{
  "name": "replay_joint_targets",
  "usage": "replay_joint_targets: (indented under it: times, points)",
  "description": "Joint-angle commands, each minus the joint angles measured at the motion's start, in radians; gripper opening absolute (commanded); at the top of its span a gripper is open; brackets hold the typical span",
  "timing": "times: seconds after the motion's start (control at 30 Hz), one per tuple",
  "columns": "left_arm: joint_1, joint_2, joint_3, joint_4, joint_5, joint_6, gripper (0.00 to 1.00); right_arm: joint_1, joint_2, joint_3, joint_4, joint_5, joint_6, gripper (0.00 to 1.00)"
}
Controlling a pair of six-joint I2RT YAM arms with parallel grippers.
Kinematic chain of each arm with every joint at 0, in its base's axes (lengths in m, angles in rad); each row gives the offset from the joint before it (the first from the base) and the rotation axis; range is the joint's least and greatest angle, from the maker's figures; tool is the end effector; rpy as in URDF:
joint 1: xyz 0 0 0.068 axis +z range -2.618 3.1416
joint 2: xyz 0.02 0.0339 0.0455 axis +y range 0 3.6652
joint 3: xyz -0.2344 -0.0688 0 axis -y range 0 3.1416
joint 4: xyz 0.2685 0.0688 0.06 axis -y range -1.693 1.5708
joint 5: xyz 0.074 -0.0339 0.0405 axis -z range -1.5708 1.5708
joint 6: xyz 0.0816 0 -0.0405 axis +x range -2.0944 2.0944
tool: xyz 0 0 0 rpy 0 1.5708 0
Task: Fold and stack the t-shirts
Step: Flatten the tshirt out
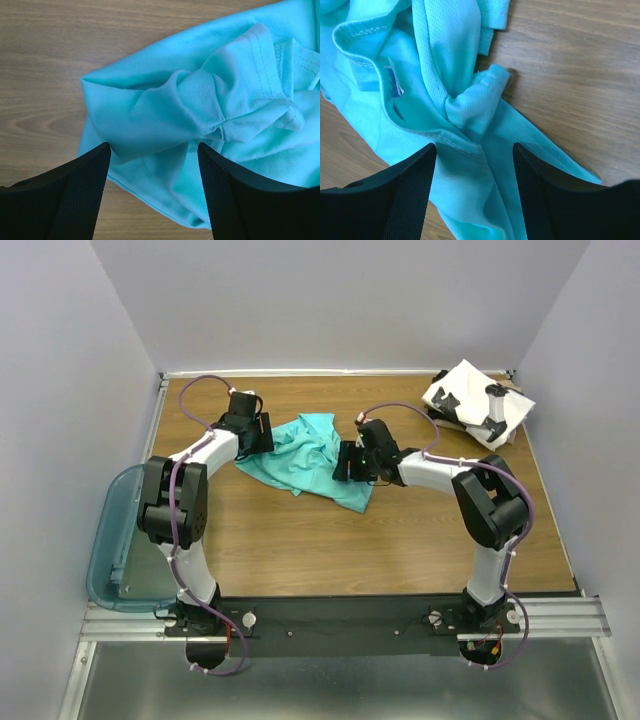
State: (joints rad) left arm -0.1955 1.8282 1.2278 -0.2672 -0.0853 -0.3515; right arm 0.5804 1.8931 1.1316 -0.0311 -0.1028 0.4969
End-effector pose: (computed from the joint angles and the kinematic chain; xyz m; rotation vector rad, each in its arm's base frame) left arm 0.4286 -0.0778 0.1195 -0.2281 2.4285 -0.1414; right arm 0.3624 0.2477 0.0835 -0.1540 2.4475 0.6239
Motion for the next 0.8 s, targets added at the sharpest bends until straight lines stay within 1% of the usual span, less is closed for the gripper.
replay_joint_targets:
  times: [0.0, 0.1, 0.13, 0.2, 0.23, 0.27, 0.33, 0.37, 0.43, 0.47, 0.53, 0.6, 0.67, 0.73, 0.77]
  points:
    - [0.01, 0.042, 0.055, 0.033, 0.019, 0.025, 0.76, -0.002, 0.038, 0.049, 0.01, -0.044, -0.018, 0.68]
    - [0.013, 0.074, 0.076, 0.028, 0.01, 0.034, 0.72, -0.002, 0.04, 0.057, 0.008, -0.046, -0.02, 0.57]
    - [0.018, 0.082, 0.081, 0.028, 0.013, 0.036, 0.67, -0.002, 0.035, 0.057, 0.008, -0.043, -0.02, 0.54]
    - [0.019, 0.094, 0.078, 0.032, 0.018, 0.034, 0.59, -0.001, 0.028, 0.059, 0.008, -0.029, -0.023, 0.4]
    - [0.022, 0.097, 0.072, 0.043, 0.028, 0.037, 0.48, -0.002, 0.024, 0.059, 0.007, -0.022, -0.02, 0.2]
    - [0.024, 0.098, 0.07, 0.046, 0.032, 0.037, 0.42, -0.002, 0.02, 0.06, 0.005, -0.014, -0.017, 0.13]
    - [0.028, 0.1, 0.068, 0.051, 0.048, 0.037, 0.31, -0.004, 0.006, 0.071, -0.01, 0.012, -0.012, 0.05]
    - [0.031, 0.1, 0.07, 0.054, 0.058, 0.034, 0.19, -0.004, 0.0, 0.079, -0.016, 0.034, -0.015, 0.02]
    - [0.056, 0.095, 0.078, 0.057, 0.079, 0.02, 0.04, -0.01, -0.014, 0.106, -0.041, 0.058, -0.024, 0.0]
    - [0.068, 0.083, 0.082, 0.06, 0.081, 0.003, 0.0, -0.014, -0.032, 0.118, -0.049, 0.067, -0.027, 0.0]
    - [0.099, 0.069, 0.104, 0.072, 0.146, -0.007, 0.0, -0.04, -0.052, 0.16, -0.075, 0.087, -0.04, 0.0]
    - [0.122, 0.043, 0.133, 0.077, 0.18, -0.014, 0.0, -0.073, -0.083, 0.194, -0.09, 0.098, -0.054, 0.0]
    - [0.128, 0.013, 0.192, 0.075, 0.222, -0.012, 0.0, -0.112, -0.106, 0.256, -0.111, 0.098, -0.075, 0.01]
    - [0.131, -0.015, 0.27, 0.069, 0.261, -0.001, 0.0, -0.148, -0.123, 0.327, -0.133, 0.136, -0.104, 0.0]
    - [0.133, -0.023, 0.3, 0.065, 0.271, 0.0, 0.0, -0.148, -0.123, 0.327, -0.141, 0.137, -0.104, 0.0]
